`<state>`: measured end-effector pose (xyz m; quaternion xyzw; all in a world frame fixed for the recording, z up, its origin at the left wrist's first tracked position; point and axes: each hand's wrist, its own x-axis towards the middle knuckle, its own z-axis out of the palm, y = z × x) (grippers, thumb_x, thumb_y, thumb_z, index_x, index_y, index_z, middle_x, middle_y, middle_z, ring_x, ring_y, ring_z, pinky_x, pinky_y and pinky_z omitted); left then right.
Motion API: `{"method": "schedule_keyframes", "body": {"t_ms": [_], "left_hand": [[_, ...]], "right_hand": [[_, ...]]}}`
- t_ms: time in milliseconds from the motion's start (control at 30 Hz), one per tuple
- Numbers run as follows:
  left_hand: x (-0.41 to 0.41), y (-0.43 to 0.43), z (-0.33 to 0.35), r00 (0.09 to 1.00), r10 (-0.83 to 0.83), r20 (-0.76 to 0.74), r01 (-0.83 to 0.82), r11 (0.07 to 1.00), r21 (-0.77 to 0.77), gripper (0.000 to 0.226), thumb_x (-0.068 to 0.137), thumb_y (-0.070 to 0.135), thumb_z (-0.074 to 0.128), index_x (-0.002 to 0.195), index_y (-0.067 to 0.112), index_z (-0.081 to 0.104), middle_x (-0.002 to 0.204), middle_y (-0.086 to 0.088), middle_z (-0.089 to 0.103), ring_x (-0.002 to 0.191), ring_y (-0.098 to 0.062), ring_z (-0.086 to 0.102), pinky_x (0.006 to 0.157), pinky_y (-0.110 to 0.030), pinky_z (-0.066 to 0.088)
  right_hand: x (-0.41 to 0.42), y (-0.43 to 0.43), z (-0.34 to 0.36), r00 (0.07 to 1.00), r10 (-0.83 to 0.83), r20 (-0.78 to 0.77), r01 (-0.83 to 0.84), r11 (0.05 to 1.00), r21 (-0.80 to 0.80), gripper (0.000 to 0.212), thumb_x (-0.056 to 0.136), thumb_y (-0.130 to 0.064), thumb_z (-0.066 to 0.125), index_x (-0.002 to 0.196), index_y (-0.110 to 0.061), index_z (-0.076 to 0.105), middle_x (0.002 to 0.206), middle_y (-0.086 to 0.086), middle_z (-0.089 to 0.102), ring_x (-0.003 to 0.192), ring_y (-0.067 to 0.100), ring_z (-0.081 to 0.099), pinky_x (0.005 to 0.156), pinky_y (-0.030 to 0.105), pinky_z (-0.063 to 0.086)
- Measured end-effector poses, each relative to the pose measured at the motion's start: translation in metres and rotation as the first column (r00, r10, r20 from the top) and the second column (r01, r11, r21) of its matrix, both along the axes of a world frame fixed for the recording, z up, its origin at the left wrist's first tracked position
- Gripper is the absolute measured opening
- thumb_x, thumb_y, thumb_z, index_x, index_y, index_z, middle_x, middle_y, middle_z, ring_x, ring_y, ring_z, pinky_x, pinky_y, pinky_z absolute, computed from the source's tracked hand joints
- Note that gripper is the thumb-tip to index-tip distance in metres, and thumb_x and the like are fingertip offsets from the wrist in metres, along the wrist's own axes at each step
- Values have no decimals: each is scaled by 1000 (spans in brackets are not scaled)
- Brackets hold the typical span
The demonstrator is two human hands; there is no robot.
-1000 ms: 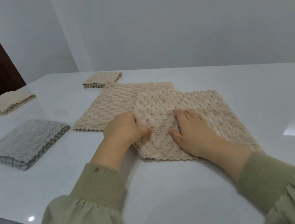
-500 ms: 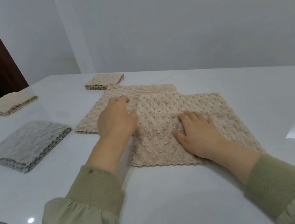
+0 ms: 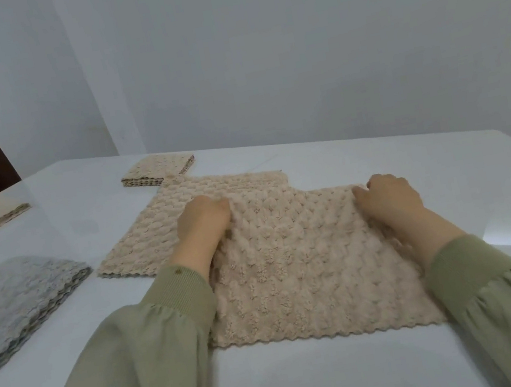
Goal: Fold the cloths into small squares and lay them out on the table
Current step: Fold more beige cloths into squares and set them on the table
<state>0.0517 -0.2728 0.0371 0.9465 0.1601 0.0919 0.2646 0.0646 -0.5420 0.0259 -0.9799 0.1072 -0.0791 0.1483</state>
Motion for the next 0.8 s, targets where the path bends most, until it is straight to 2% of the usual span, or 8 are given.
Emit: {"method": "schedule_keyframes", "body": {"t_ms": [133,233,400,467,567,633,700,800], "left_hand": [[15,-2,-14,999,39,19,-40,997,60,58,93,58,38,61,14,58,58,1,58,55,-18,56,52,-24,39],[17,-4,-18,997,0,83,-5,997,71,45,90,51,50,58,20,47,53,4,49,52,-14,48,49,-23,32],[18,2,-24,941,-1,338,108,949,-297,14,83,13,64,75,22,59,83,2,64,73,-19,63,64,-33,52],[12,1,-21,922,12,387,167,889,-426,19,83,3,63,84,22,62,90,0,63,63,-6,64,58,-31,56],[5,-3,-18,906,-37,422,234,874,-426,14,86,9,64,92,21,64,77,9,58,47,6,56,47,-12,48],[1,-6,-15,907,-44,418,226,890,-396,9,86,15,66,78,19,64,67,11,56,51,0,52,58,-16,46],[1,-4,-18,911,-30,411,204,900,-386,25,86,22,66,66,7,61,58,2,51,53,-13,46,61,-25,41],[-1,-2,-13,896,-3,444,156,938,-308,20,85,22,65,71,9,66,70,-7,60,68,-25,55,71,-34,48]], "right_hand": [[5,-3,-19,999,-3,44,10,986,-164,51,94,-47,36,120,-7,54,125,14,46,115,34,39,90,43,38],[7,-1,-21,1000,5,23,-1,987,-163,47,93,-44,40,123,-8,49,126,14,44,117,34,37,91,43,37],[11,-4,-21,986,22,167,-59,974,218,14,86,-18,53,96,-12,58,102,9,55,103,31,48,81,35,41],[11,-9,-16,973,5,230,-115,877,467,11,80,-1,54,81,-11,58,81,6,56,83,26,53,61,25,41],[7,-16,1,987,3,162,-124,656,744,23,75,13,53,71,-10,57,65,9,52,59,24,49,46,22,37],[4,-18,8,992,49,115,-122,598,792,21,75,13,54,68,-7,54,67,11,50,56,24,47,46,26,37],[1,-17,12,991,74,112,-134,612,779,14,78,5,57,66,0,53,66,11,49,53,22,45,45,26,35],[-4,-10,16,977,82,197,-200,671,714,32,81,-7,60,54,-3,43,53,6,35,46,16,30,43,21,24]]}}
